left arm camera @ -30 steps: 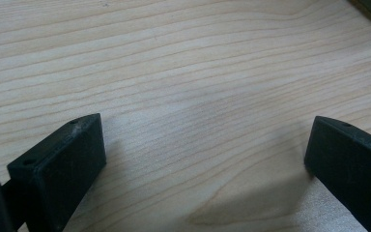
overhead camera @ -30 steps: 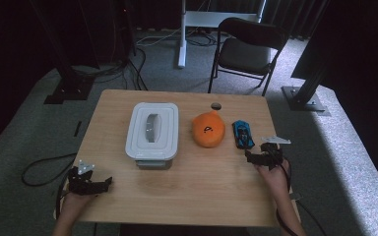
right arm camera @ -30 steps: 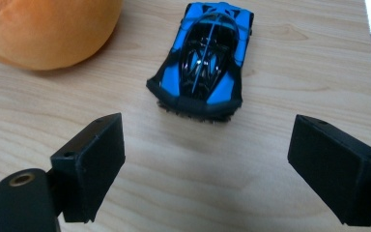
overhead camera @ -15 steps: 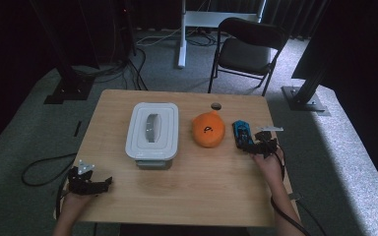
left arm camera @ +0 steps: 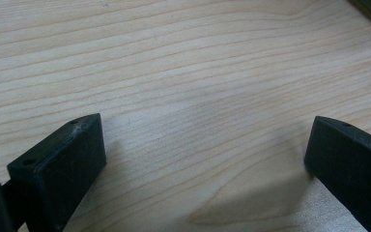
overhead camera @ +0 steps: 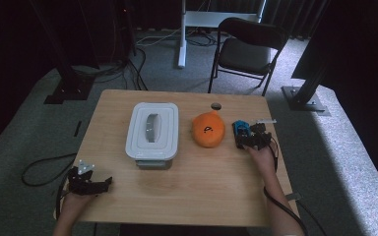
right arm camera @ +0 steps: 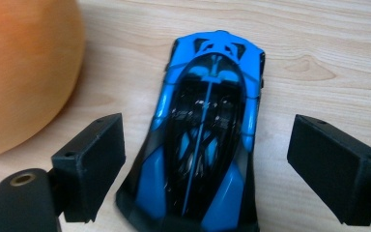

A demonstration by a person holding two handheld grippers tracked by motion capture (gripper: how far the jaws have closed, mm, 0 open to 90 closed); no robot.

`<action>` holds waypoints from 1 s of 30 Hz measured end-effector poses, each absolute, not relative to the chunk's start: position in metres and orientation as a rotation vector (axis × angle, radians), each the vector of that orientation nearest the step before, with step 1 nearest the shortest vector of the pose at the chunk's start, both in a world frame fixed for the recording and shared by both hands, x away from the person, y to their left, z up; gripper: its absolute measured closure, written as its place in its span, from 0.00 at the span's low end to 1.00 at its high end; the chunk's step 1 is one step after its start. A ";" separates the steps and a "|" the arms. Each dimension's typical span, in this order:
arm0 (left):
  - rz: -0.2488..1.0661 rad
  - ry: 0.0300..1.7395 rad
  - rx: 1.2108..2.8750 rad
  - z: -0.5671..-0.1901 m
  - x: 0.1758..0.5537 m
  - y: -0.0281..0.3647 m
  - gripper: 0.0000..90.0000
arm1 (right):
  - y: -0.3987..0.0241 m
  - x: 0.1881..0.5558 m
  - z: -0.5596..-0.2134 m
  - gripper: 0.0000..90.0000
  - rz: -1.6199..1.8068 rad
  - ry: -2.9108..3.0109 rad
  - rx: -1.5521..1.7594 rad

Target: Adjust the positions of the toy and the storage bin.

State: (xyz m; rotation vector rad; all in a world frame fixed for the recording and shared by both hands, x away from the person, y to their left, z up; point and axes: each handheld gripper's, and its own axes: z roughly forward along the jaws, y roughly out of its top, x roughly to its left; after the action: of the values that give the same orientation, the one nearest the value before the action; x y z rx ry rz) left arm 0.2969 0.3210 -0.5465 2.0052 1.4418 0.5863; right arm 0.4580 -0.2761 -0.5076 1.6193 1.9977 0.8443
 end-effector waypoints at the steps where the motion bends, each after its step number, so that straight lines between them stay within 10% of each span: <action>1: 0.586 1.442 2.005 -0.546 0.297 0.321 0.01 | -0.276 0.463 -0.510 0.14 0.836 1.998 1.634; 30: 0.586 1.442 2.005 -0.547 0.297 0.321 0.01 | -0.265 0.497 -0.535 0.23 0.755 2.027 1.687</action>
State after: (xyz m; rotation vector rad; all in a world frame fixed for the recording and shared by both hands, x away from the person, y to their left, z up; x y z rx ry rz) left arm 0.2969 0.3210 -0.5465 2.0048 1.4417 0.5864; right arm 0.4975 -0.2645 -0.5347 1.6874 2.0274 0.7550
